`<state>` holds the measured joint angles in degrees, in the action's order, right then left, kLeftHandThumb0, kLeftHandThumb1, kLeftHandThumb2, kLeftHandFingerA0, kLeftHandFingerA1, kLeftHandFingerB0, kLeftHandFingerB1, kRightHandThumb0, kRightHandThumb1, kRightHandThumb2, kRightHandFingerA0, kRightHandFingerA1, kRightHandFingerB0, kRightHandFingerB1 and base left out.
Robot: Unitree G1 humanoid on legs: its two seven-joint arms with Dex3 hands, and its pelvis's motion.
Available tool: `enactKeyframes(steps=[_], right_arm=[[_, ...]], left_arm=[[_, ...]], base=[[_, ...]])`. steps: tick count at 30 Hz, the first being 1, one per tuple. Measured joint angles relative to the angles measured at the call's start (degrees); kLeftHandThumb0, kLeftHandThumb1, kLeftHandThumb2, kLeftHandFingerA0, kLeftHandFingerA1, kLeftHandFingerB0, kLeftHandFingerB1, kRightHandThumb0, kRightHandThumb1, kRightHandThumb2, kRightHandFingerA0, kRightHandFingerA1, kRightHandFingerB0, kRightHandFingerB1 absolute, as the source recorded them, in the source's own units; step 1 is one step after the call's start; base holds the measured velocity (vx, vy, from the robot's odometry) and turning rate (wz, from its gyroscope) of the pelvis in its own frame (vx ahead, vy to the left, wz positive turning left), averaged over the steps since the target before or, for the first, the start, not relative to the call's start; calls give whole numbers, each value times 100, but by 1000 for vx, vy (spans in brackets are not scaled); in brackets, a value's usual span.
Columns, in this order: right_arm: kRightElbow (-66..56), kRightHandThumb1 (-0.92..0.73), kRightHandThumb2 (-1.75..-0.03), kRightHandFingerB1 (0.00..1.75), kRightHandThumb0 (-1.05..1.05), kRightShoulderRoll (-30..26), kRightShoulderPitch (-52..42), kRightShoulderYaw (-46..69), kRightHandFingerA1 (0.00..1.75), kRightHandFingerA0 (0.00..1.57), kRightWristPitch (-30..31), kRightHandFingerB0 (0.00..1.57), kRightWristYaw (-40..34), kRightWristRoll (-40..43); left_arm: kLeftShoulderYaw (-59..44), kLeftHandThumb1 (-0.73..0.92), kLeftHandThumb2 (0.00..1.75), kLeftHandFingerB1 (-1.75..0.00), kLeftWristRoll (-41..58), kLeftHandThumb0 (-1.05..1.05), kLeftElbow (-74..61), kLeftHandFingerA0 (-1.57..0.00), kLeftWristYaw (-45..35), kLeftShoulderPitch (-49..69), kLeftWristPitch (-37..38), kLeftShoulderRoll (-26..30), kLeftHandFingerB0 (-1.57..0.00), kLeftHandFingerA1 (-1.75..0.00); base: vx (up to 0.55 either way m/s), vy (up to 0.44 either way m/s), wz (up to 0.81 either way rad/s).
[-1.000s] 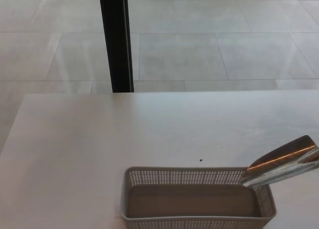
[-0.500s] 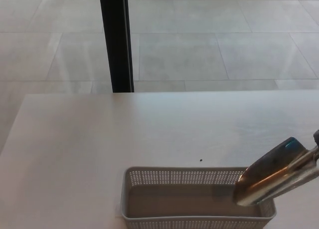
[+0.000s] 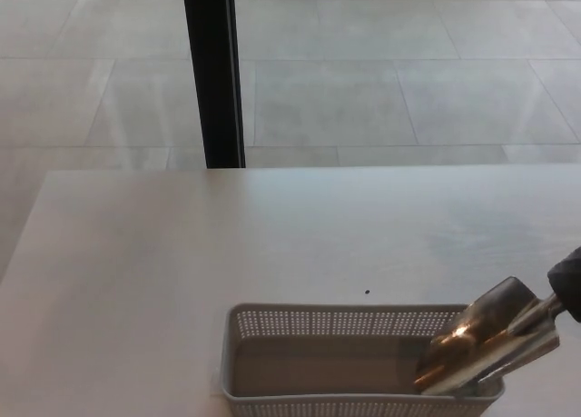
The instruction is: A garden tool is kept on the righthand side and a container is kept on the lefthand side on a desk infront of the robot. the robot uses its right hand to pick up the garden tool and makes a scooping motion inside the container
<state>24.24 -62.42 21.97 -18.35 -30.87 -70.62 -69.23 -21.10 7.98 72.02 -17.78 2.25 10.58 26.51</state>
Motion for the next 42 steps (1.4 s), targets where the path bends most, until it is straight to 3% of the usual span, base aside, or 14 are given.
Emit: enactKeyframes(steps=[10,12,20,25,27,29,30,32,33,34,37,38,39,42], right_arm=[[-165,-42,-79,129,-23,177,-284,245,156,93,323,79,836,88],[-257,-45,-72,118,-25,178,-366,299,156,96,383,84,980,127],[-574,-60,-63,114,-33,302,-562,318,148,95,480,83,1226,192],[-1074,-55,-70,120,-28,408,-688,342,162,88,571,79,1419,218],[-1250,-58,-67,100,-33,448,-729,346,161,87,600,83,1497,223],[-1445,-55,-68,98,-35,457,-766,372,157,90,686,84,1620,223],[-1528,-56,-64,74,-36,469,-790,362,151,91,704,88,1678,222],[-1650,-57,-59,71,-37,559,-850,313,150,93,726,91,1777,218],[-1700,-58,-57,71,-37,602,-872,292,146,94,740,92,1820,213],[-1750,-57,-59,78,-36,646,-892,273,154,91,759,90,1869,212],[-1850,-56,-57,69,-36,788,-964,250,157,89,809,93,2009,223],[-1884,-60,-60,79,-35,854,-998,242,167,80,835,89,2084,226],[-1923,-61,-61,101,-31,902,-1018,241,172,85,876,87,2146,224],[-2106,-64,-62,111,-32,1104,-1057,241,175,82,1064,85,2383,208]], left_arm=[[23,-36,70,-109,-2,-16,-18,-114,-38,10,3,0,-104,-118],[29,-36,70,-108,-3,-16,-18,-114,-42,6,4,2,-104,-117],[97,-34,71,-107,-24,-17,-9,-114,-42,4,60,19,-101,-117],[126,-35,70,-109,-33,-15,9,-115,-43,-23,93,21,-106,-117],[125,-37,69,-108,-33,-15,11,-116,-44,-44,105,21,-104,-117],[133,-35,70,-108,-34,-16,13,-114,-45,-35,116,21,-103,-117],[140,-35,70,-108,-35,-16,12,-112,-47,-34,123,21,-101,-117],[148,-35,70,-108,-35,-17,9,-112,-58,-32,141,23,-102,-116],[156,-37,69,-109,-37,-15,9,-114,-60,-26,147,24,-103,-117],[157,-37,70,-109,-36,-15,5,-116,-60,-22,149,25,-104,-118],[157,-37,69,-109,-36,-15,0,-117,-60,-24,149,27,-106,-118],[159,-37,69,-109,-36,-15,0,-115,-60,-22,149,29,-105,-117],[160,-37,69,-109,-37,-15,0,-116,-60,-20,149,29,-106,-118],[161,-37,69,-109,-36,-15,0,-116,-60,-34,149,28,-105,-118]], base=[[0,0,0],[0,0,0],[0,0,0],[0,0,0],[0,0,0],[0,0,0],[0,0,0],[0,0,0],[0,0,0],[0,0,0],[0,0,0],[0,0,0],[0,0,0],[0,0,0]])
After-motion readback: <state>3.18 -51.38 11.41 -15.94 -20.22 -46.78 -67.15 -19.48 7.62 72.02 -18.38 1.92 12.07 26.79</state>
